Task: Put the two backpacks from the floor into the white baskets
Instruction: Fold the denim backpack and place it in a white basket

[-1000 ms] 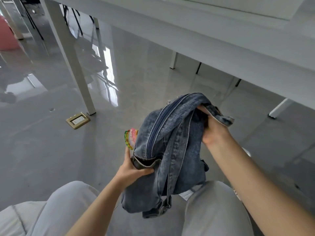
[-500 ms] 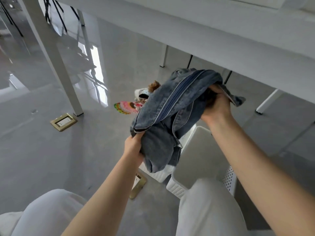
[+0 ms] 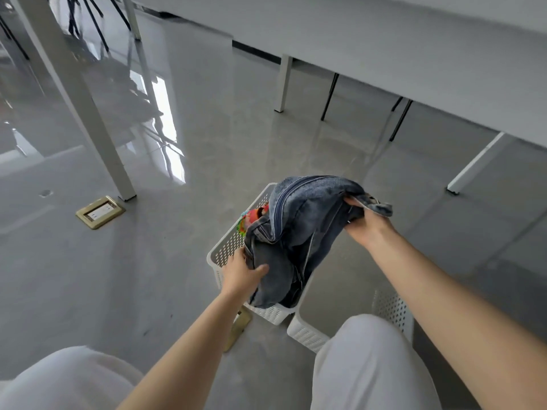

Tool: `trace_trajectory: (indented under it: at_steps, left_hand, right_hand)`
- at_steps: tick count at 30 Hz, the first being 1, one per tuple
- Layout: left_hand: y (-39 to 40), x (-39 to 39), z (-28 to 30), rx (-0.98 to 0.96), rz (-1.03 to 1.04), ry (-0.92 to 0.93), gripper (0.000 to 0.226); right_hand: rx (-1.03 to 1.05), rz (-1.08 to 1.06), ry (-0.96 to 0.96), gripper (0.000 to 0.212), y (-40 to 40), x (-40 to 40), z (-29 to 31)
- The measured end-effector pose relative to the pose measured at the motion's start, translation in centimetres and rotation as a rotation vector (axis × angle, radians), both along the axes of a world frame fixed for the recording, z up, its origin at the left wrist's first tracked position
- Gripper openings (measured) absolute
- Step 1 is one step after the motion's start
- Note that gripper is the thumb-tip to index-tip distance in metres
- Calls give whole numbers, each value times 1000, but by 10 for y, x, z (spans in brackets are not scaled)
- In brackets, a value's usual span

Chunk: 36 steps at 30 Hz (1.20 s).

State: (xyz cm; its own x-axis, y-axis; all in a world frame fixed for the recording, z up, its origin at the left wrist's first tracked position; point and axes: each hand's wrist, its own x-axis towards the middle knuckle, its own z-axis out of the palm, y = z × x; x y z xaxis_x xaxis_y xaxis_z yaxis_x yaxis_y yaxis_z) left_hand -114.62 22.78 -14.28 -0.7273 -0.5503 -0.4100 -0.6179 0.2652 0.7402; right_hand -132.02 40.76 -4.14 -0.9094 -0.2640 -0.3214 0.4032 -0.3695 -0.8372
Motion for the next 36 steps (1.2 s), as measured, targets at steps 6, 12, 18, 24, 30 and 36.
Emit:
trace_trajectory:
  at_steps: [6,12,18,24,30,36]
  left_hand:
    - [8,-2,-16,-223,-139,-119,62]
    - [-18,-31,6,-260,-208,-108,36]
    - [1,-60,23,-334,-39,141,24]
    - [9,-28,-51,-629,-447,-231,36]
    - [-12,-34,-43,-340,-271,-126,21]
    - [-29,-54,-17,-185,-400,80,86]
  right_hand:
    - [-29,13,-18,30,-1,-8,-9]
    - [-113,-1,-46,20,-1,-18,-2]
    - [-168,-53,-34,55,19,-36,-3]
    - [-70,47,4,26,23,-19,-15]
    - [-47,189,81,36,24,5,-18]
    - [-27,321,191,19,31,16,-15]
